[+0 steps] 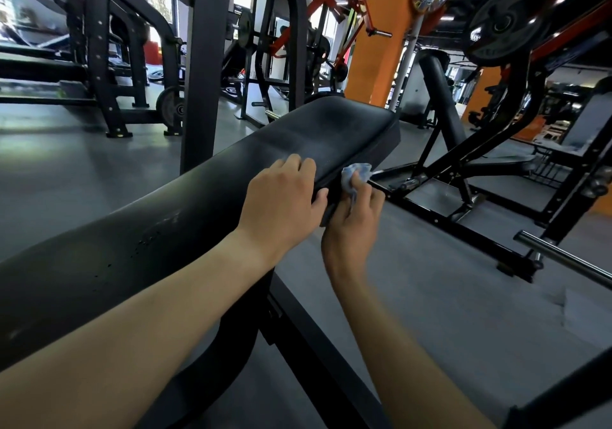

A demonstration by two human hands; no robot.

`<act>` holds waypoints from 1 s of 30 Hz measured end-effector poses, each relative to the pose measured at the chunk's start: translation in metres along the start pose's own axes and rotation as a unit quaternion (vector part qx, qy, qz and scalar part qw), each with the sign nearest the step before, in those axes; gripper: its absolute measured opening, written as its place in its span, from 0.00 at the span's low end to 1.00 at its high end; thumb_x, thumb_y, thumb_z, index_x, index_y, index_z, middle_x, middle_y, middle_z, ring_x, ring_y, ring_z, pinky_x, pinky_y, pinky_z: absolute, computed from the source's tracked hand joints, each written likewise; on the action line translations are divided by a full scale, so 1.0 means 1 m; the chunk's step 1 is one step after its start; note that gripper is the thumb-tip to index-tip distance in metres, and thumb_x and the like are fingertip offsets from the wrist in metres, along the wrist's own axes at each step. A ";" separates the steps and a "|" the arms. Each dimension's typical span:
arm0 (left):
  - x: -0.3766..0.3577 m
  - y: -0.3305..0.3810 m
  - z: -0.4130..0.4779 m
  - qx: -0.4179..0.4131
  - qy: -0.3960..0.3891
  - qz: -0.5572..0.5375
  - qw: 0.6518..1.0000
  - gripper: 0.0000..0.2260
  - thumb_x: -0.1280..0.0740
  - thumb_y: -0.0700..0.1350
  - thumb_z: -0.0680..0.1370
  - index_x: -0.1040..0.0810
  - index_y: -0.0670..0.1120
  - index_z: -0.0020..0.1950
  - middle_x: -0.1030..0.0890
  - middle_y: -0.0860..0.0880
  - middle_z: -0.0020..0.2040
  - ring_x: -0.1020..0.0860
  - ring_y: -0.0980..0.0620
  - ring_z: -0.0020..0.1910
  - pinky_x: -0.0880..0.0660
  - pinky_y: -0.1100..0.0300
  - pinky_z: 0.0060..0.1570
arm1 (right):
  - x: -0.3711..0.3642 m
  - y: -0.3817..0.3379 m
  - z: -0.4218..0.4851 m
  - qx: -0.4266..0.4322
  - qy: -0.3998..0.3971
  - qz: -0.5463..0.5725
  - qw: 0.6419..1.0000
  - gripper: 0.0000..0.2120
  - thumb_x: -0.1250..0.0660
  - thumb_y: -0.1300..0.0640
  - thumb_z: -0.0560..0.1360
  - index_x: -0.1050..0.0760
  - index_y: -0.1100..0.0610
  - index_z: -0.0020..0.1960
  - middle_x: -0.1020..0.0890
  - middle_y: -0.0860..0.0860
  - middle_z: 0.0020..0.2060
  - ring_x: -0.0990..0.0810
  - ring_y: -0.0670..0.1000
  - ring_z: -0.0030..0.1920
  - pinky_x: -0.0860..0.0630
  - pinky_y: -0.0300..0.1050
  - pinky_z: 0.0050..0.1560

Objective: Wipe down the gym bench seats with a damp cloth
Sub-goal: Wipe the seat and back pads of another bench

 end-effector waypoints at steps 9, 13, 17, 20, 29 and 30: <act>0.003 -0.005 -0.024 -0.012 -0.064 -0.050 0.997 0.15 0.33 0.47 0.81 0.23 0.43 0.66 0.21 0.47 0.58 0.21 0.48 0.55 0.20 0.55 0.49 | 0.030 0.017 0.084 -0.113 -0.039 0.075 0.990 0.13 0.36 0.41 0.82 0.19 0.44 0.61 0.20 0.52 0.51 0.20 0.44 0.44 0.20 0.46 0.51; 0.003 -0.009 -0.025 -0.018 -0.083 -0.063 0.994 0.17 0.35 0.46 0.82 0.25 0.43 0.70 0.22 0.47 0.63 0.22 0.47 0.60 0.21 0.54 0.55 | 0.018 -0.001 0.051 -0.111 0.010 0.075 0.991 0.17 0.36 0.57 0.83 0.23 0.45 0.69 0.29 0.48 0.52 0.25 0.39 0.47 0.30 0.26 0.52; 0.000 -0.012 -0.027 -0.018 -0.100 -0.077 0.992 0.21 0.37 0.45 0.83 0.29 0.43 0.76 0.25 0.45 0.71 0.26 0.46 0.69 0.26 0.54 0.65 | 0.011 -0.020 0.003 -0.016 -0.007 0.039 0.999 0.19 0.36 0.61 0.81 0.23 0.48 0.70 0.29 0.49 0.54 0.26 0.37 0.48 0.27 0.34 0.52; 0.001 -0.015 -0.033 -0.025 -0.126 -0.096 0.987 0.24 0.39 0.45 0.84 0.35 0.44 0.80 0.32 0.45 0.79 0.35 0.47 0.78 0.36 0.55 0.75 | 0.015 -0.020 0.003 0.024 -0.029 0.022 0.999 0.18 0.36 0.62 0.82 0.23 0.50 0.70 0.28 0.50 0.54 0.26 0.34 0.49 0.24 0.39 0.53; 0.044 -0.050 -0.087 -0.011 -0.106 -0.032 0.994 0.16 0.36 0.51 0.82 0.25 0.48 0.68 0.25 0.50 0.63 0.27 0.49 0.62 0.29 0.51 0.64 | 0.017 -0.022 0.011 -0.018 -0.012 0.024 0.999 0.18 0.37 0.58 0.83 0.25 0.48 0.72 0.27 0.51 0.58 0.25 0.38 0.51 0.26 0.35 0.59; 0.047 -0.055 -0.093 -0.006 -0.112 -0.027 0.993 0.16 0.36 0.52 0.82 0.25 0.48 0.68 0.25 0.50 0.63 0.26 0.49 0.61 0.28 0.50 0.63 | 0.014 -0.027 0.001 -0.006 -0.014 0.011 1.000 0.18 0.37 0.58 0.82 0.25 0.48 0.71 0.27 0.51 0.59 0.25 0.41 0.51 0.24 0.41 0.58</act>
Point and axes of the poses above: each hand's wrist, its own z-axis towards the middle knuckle, its own x-axis out of the back of the hand, y = z × x, the point moved 5 cm from there along z, towards the middle knuckle
